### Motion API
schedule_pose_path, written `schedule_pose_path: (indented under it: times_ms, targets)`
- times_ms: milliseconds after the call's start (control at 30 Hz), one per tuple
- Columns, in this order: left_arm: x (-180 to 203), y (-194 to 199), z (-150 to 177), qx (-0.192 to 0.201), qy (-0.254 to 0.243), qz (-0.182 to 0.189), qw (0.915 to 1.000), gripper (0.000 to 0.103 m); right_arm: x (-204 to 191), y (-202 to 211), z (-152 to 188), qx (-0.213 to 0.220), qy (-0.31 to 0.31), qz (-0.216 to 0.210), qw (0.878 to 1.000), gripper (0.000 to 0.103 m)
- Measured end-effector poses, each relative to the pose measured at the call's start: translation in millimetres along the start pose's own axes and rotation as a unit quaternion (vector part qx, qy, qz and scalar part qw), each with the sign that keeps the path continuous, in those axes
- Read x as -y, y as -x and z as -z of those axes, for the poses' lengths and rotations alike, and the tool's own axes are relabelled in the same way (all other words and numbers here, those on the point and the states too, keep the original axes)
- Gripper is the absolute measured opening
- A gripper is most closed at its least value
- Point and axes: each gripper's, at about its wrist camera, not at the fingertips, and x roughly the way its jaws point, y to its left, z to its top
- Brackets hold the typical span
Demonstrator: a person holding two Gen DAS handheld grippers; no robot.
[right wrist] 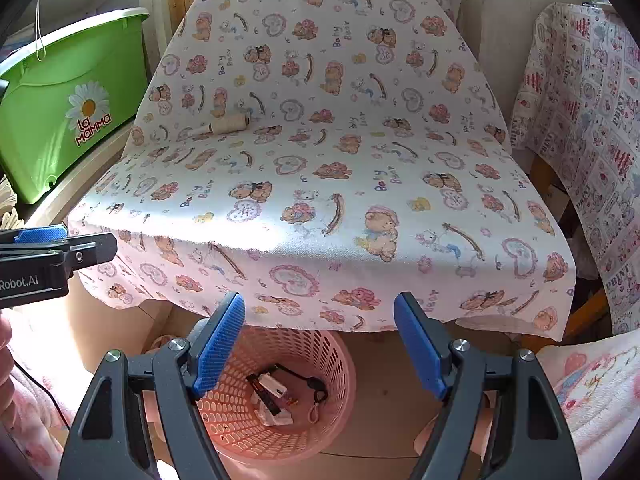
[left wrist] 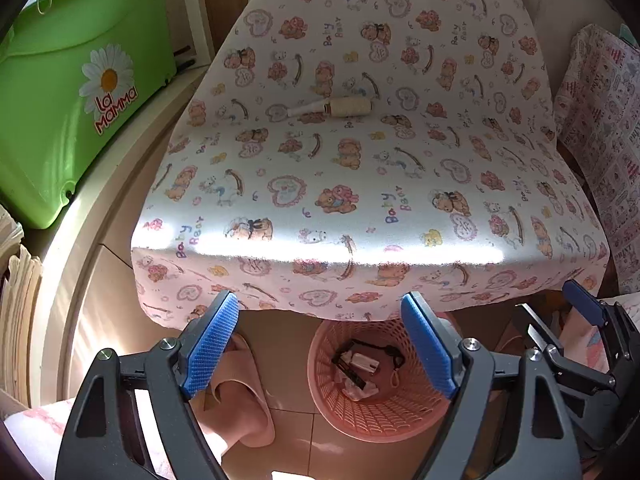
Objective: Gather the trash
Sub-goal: 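Raise both open tools back toward the chair seat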
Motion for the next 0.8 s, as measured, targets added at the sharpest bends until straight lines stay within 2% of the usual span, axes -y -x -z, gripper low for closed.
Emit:
schedule_pose_path:
  times_ms: [133,233,300,367,500,567,667,800]
  targets:
    - [0.5,8.1,-1.1,0.029,-0.004,-0.003,0.9996,0.088,-2.1,0.4,-1.4,0.002,0.002,0.004,1.0,0.079]
    - [-1.1,9.9,-5.4,0.029,0.007,0.002,0.9995,0.091,-0.8,3.0,-3.0,0.004,-0.001,0.004,1.0,0.079]
    - [-0.9,15.8,-9.4,0.043,0.009,0.005,0.999,0.092,0.2,7.1,-5.8,0.01,-0.002,0.006,1.0,0.079]
    - [0.0,23.3,-14.8,0.057,0.014,-0.002,0.9983,0.096,1.0,12.7,-9.1,0.019,-0.003,0.01,1.0,0.079]
    - [2.1,36.6,-33.5,0.071,0.048,0.039,0.9956,0.1,-0.4,28.9,-17.9,0.04,0.016,0.017,0.999,0.079]
    - [6.8,43.3,-43.4,0.086,0.046,0.047,0.9942,0.102,0.0,37.4,-26.0,0.053,0.024,0.022,0.998,0.081]
    - [12.2,47.8,-56.6,0.106,0.021,0.004,0.9941,0.102,7.8,46.0,-43.4,0.062,0.003,-0.002,0.998,0.084]
    - [-0.7,46.3,-81.2,0.087,0.024,0.026,0.9956,0.102,20.2,46.5,-74.2,0.054,-0.02,-0.044,0.997,0.084]
